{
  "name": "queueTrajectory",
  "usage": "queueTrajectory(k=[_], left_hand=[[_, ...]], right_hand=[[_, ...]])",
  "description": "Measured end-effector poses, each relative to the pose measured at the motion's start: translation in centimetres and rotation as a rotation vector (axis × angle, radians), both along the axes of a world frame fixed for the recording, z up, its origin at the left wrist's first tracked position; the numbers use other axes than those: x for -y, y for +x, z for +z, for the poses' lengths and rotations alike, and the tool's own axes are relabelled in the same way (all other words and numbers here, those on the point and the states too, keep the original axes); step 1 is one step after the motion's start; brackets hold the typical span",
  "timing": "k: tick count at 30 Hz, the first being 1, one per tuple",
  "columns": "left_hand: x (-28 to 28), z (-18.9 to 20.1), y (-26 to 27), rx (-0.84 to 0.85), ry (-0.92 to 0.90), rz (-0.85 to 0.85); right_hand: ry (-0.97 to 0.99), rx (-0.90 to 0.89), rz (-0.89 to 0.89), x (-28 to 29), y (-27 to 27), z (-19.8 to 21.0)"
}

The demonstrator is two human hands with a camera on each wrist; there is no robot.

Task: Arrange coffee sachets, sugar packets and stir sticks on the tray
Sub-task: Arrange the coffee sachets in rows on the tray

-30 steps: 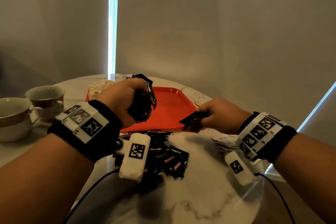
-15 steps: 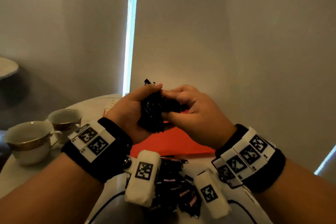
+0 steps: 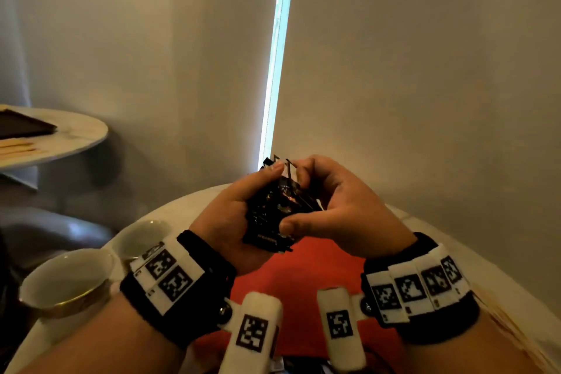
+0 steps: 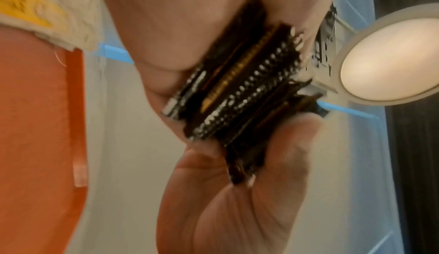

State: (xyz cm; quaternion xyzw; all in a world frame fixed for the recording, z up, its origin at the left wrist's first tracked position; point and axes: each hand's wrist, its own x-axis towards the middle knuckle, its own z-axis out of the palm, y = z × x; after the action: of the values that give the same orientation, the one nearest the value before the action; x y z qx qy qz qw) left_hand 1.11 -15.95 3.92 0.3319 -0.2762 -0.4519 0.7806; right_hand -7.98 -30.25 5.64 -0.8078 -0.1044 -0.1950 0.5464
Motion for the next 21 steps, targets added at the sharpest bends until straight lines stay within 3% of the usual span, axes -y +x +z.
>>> queueTrajectory(k=[3, 8, 11, 21], left_hand=[[-0.1, -1.1, 1.2, -0.047, -0.003, -0.013], [0.5, -2.6, 1.3, 0.03, -0.039, -0.071], [0.5, -2.8, 1.0, 0.039, -0.035, -0.075], [0.0, -2.9, 1.2, 0.141, 0.07, -0.076]], right_hand=[[0.038, -0.037, 0.019, 0.1, 0.9, -1.0], [-0.035, -0.083, 0.067, -0.4, 0.8, -1.4], [-0.174, -0.053, 0.048, -0.7, 0.6, -1.8], [-0.259, 0.042, -0.003, -0.4, 0.6, -2.9]])
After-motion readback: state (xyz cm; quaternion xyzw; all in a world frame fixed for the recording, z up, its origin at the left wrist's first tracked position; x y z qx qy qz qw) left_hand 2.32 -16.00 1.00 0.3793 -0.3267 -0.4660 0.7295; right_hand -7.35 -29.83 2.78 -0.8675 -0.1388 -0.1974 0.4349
